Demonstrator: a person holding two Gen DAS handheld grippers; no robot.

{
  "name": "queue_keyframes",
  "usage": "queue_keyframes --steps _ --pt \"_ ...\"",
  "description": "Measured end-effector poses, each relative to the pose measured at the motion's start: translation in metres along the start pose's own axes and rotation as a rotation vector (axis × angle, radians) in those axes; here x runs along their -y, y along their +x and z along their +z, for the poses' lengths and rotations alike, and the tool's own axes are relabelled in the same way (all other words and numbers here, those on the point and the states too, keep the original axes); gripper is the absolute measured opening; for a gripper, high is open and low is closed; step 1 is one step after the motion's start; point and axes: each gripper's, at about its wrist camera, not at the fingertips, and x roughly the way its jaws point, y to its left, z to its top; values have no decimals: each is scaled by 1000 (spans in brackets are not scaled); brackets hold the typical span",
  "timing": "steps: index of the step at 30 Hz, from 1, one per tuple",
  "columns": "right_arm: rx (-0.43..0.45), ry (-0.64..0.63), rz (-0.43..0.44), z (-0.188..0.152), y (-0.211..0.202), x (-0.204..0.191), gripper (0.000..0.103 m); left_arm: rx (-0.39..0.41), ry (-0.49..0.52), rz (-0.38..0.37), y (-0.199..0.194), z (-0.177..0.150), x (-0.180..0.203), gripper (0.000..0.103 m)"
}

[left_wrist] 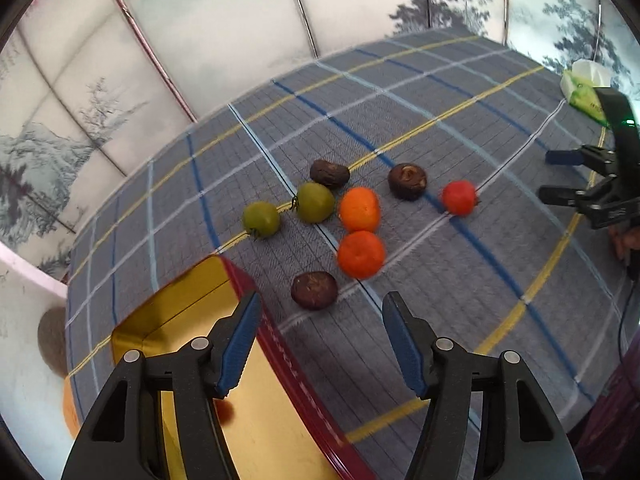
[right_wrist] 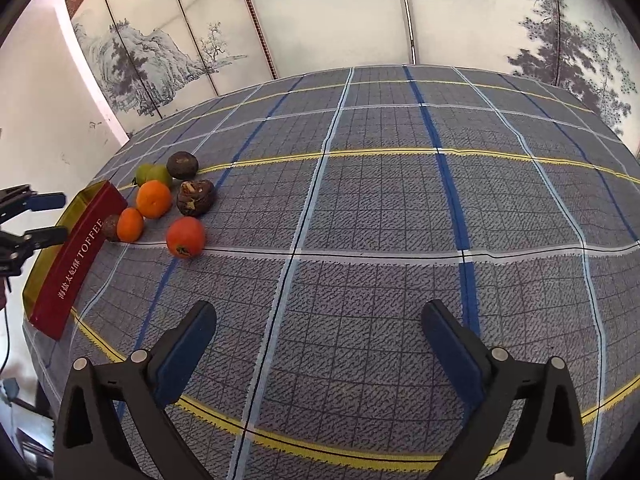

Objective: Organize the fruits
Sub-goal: 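Reach the left tool to the fruit cluster and grasp a brown fruit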

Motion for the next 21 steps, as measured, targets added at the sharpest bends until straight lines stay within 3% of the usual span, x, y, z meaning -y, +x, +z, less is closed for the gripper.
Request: queue_keyframes --steps 6,11,12,14,16,21 --pt "0 2 9 0 0 0 103 -65 40 -82 36 14 -12 63" --pt "0 2 13 1 0 0 103 -128 136 -111 60 16 -11 61" --pt "0 2 14 0 0 0 103 -149 162 -110 66 15 -10 58" --pt "0 2 14 0 0 0 103 -193 192 -124 78 11 -7 39" --pt "0 3 15 0 0 0 103 -185 191 -143 77 9 -7 36" --pt "1 3 14 -1 0 0 103 -155 128 -24 62 1 9 36"
